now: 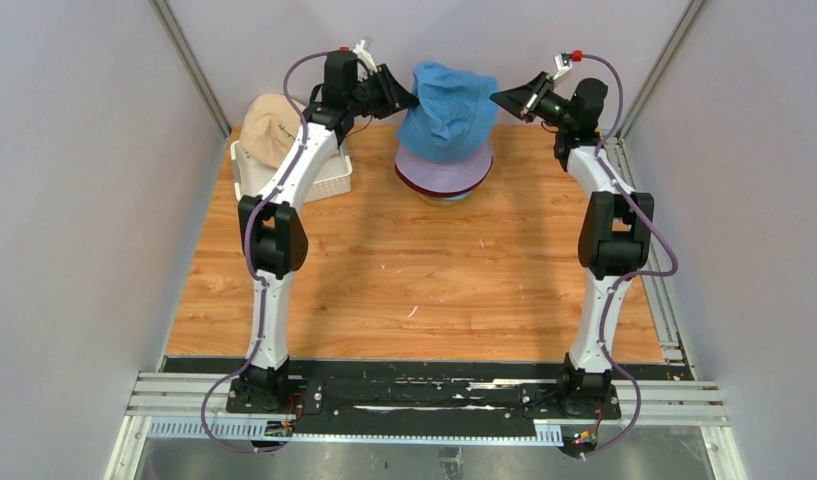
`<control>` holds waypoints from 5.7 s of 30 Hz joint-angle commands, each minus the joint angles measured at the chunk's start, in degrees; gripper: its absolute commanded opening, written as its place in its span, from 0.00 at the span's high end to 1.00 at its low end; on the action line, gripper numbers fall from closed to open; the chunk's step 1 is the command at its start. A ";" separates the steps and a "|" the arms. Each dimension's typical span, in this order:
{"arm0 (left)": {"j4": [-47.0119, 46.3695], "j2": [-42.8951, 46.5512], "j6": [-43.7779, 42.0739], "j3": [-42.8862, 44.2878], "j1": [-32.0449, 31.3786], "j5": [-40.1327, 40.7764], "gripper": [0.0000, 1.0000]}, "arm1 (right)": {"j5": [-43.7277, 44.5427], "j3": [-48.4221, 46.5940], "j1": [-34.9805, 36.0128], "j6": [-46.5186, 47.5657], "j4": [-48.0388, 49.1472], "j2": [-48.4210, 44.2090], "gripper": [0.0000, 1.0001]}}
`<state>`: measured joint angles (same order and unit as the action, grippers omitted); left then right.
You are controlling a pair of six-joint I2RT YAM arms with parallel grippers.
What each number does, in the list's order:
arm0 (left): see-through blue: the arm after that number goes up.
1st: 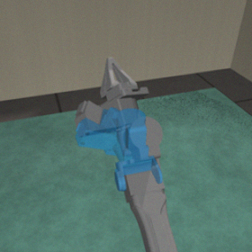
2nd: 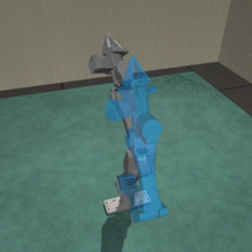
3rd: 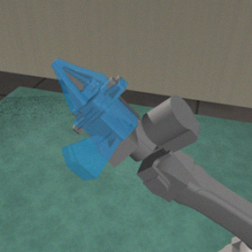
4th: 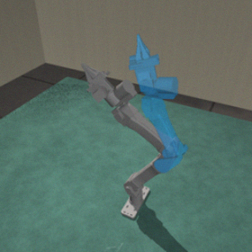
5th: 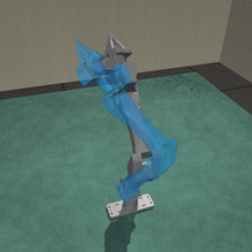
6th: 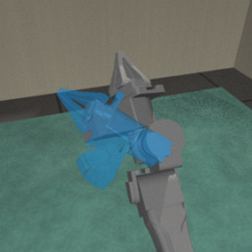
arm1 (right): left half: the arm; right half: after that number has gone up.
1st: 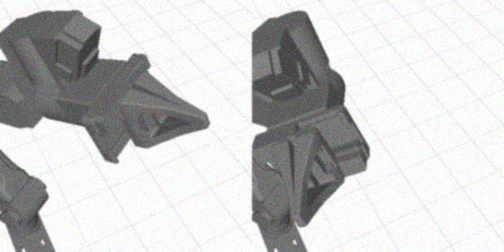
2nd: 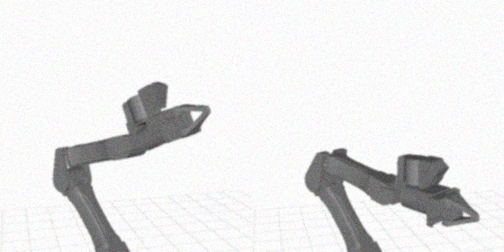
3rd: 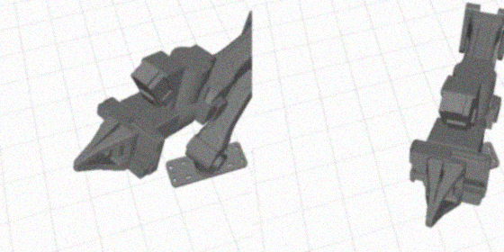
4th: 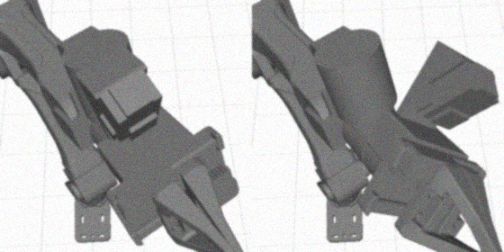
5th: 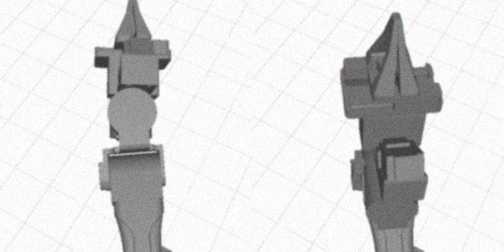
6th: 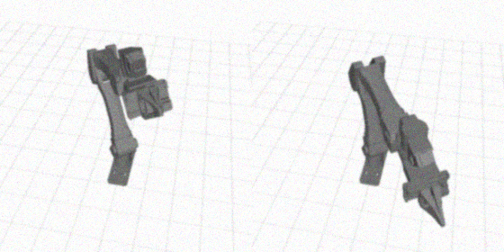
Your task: Stack the hats
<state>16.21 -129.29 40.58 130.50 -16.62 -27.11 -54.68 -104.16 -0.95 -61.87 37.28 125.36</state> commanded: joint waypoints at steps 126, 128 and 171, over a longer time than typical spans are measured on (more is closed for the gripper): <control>-41.00 11.70 11.91 -39.33 4.45 -5.92 0.97 | -0.57 9.36 0.08 3.48 1.59 -0.85 0.99; -41.41 11.02 11.84 -39.61 4.34 -6.31 0.97 | -0.25 11.18 0.00 4.62 1.08 -1.65 1.00; -35.83 9.32 4.40 -49.41 3.38 0.68 0.99 | 8.84 20.58 -1.59 23.67 -17.37 -4.39 1.00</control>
<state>-29.17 -120.38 49.87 82.15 -14.37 -30.44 -48.58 -83.37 -1.56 -42.06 26.02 121.60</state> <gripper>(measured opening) 0.034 0.013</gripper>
